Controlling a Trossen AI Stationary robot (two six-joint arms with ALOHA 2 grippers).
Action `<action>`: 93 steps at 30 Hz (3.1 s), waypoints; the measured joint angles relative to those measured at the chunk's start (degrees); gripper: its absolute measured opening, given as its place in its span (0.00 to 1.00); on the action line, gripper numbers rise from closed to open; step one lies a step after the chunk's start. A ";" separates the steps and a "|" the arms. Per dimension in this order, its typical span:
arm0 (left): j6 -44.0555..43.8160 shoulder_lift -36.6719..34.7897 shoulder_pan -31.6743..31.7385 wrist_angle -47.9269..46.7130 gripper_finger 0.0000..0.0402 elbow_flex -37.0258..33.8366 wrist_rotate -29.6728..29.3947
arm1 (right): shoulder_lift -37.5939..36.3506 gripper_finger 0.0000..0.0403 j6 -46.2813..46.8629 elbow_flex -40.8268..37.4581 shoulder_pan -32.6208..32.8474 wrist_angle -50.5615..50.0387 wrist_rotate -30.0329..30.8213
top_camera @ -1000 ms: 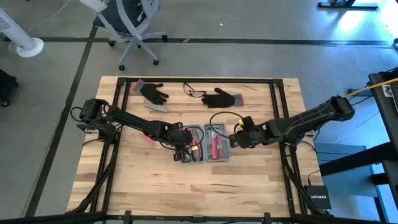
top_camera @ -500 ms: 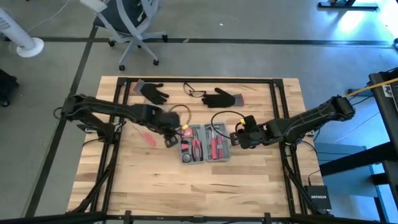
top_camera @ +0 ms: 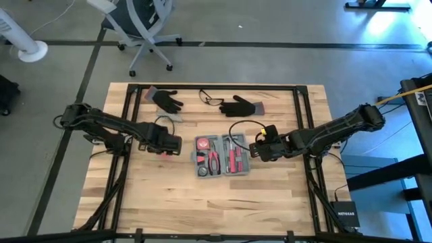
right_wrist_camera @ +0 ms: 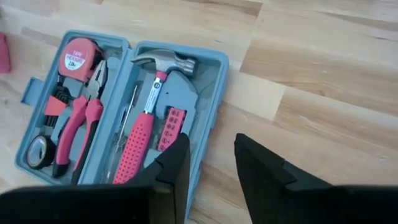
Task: Prefit tool cases
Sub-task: Put the orange socket wrench into the gray prefit tool case
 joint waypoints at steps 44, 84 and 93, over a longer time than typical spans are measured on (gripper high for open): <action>12.79 -0.43 2.40 26.48 0.16 -11.17 -5.98 | -0.13 0.30 -3.17 0.02 0.00 5.20 -6.80; 42.27 -21.72 0.29 67.28 0.16 -8.90 -9.81 | 19.37 0.30 -31.85 12.37 -16.75 76.69 -24.01; 42.44 -20.49 0.43 71.99 0.16 -8.89 -9.03 | 20.15 0.30 -35.95 17.36 -16.92 68.40 -25.75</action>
